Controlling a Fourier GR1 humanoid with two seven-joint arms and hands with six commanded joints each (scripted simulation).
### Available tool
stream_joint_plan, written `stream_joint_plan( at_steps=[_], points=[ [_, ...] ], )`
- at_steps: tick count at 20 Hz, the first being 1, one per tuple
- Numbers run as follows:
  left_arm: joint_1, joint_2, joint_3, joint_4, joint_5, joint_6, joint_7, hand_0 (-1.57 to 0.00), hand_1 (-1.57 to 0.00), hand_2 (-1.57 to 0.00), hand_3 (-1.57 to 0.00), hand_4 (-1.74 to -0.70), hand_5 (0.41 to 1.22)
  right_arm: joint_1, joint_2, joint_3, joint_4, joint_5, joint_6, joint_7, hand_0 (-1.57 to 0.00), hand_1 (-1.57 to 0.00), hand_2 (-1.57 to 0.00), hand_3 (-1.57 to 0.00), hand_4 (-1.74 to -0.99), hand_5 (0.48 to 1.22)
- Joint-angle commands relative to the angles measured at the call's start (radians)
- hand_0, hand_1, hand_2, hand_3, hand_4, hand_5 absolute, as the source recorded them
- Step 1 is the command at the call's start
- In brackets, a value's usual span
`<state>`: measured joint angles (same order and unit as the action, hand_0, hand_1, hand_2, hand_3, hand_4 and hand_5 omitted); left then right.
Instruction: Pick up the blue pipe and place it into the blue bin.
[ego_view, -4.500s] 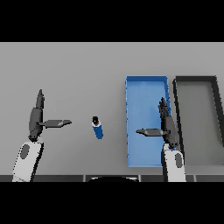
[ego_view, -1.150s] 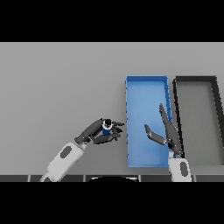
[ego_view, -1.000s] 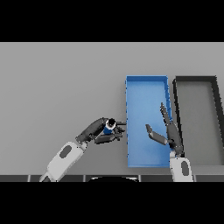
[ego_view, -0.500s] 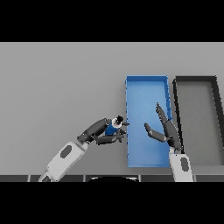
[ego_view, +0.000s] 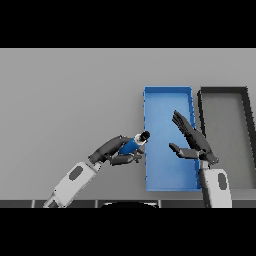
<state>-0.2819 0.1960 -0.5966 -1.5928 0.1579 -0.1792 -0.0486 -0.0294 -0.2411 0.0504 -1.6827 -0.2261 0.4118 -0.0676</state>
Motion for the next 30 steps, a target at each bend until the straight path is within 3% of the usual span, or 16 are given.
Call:
stream_joint_plan(
  at_steps=[1, 3, 9, 10, 14, 18, 20, 21, 28, 29, 30],
  points=[
    [-0.002, 0.007, 0.006, -0.005, 0.003, -0.001, -0.006, -1.57, -1.57, -1.57, -1.44, -1.73, 1.221, -0.006, -0.025, 0.004, -0.029, -0.038, 0.035, 0.022, 0.00, 0.00, 0.00, 0.00, -1.232, 0.550],
    [-0.007, -0.002, 0.003, -0.004, 0.003, 0.007, 0.007, -1.57, -1.57, -1.57, -1.44, -1.73, 1.221, -0.061, -0.061, 0.035, -0.081, -0.086, 0.078, 0.096, 0.00, 0.00, 0.00, 0.00, -1.260, 0.523],
    [-0.025, 0.000, 0.008, 0.006, -0.006, 0.015, 0.023, -1.57, -1.57, -1.57, -1.44, -1.73, 1.221, -0.185, -0.131, 0.118, -0.208, -0.207, 0.162, 0.227, 0.00, 0.00, 0.00, 0.00, -1.297, 0.522],
    [-0.025, -0.001, 0.003, 0.007, -0.012, 0.020, 0.027, -1.57, -1.57, -1.57, -1.44, -1.73, 1.221, -0.220, -0.128, 0.132, -0.198, -0.207, 0.164, 0.251, 0.00, 0.00, 0.00, 0.00, -1.295, 0.522],
    [-0.032, -0.008, 0.004, 0.023, 0.002, 0.010, 0.010, -1.57, -1.57, -1.57, -1.44, -1.73, 1.221, -0.316, -0.110, 0.184, -0.179, -0.190, 0.219, 0.257, 0.00, 0.00, 0.00, 0.00, -1.304, 0.532],
    [-0.042, 0.007, 0.005, 0.028, 0.023, -0.006, -0.051, -1.57, -1.57, -1.57, -1.47, -1.73, 1.221, -0.386, -0.068, 0.250, -0.159, -0.191, 0.234, 0.263, 0.00, 0.00, 0.00, 0.00, -1.260, 0.531],
    [-0.044, 0.007, 0.005, 0.044, 0.037, -0.010, -0.063, -1.57, -1.57, -1.57, -1.49, -1.73, 1.221, -0.432, -0.042, 0.269, -0.120, -0.192, 0.223, 0.315, 0.00, 0.00, 0.00, 0.00, -1.241, 0.532],
    [-0.050, 0.010, 0.003, 0.051, 0.042, -0.017, -0.066, -1.57, -1.57, -1.57, -1.50, -1.73, 1.221, -0.440, -0.030, 0.278, -0.108, -0.176, 0.224, 0.310, 0.00, 0.00, 0.00, 0.00, -1.233, 0.528],
    [-0.048, 0.028, 0.006, 0.035, 0.069, -0.051, -0.011, -1.57, -1.57, -1.57, -1.47, -1.72, 1.221, -0.546, 0.034, 0.302, -0.008, -0.178, 0.249, 0.350, -0.01, -0.04, -0.07, -0.01, -1.241, 0.516],
    [-0.053, 0.027, 0.008, 0.040, 0.067, -0.063, -0.020, -1.57, -1.57, -1.57, -1.40, -1.72, 1.221, -0.551, 0.036, 0.306, 0.003, -0.180, 0.262, 0.351, -0.05, -0.08, -0.11, -0.04, -1.268, 0.519],
    [-0.049, 0.023, -0.002, 0.038, 0.029, -0.055, -0.055, -1.50, -1.39, -1.37, -1.15, -1.63, 1.221, -0.572, 0.047, 0.311, 0.018, -0.184, 0.270, 0.349, -0.14, -0.17, -0.19, -0.11, -1.308, 0.523]
  ],
)
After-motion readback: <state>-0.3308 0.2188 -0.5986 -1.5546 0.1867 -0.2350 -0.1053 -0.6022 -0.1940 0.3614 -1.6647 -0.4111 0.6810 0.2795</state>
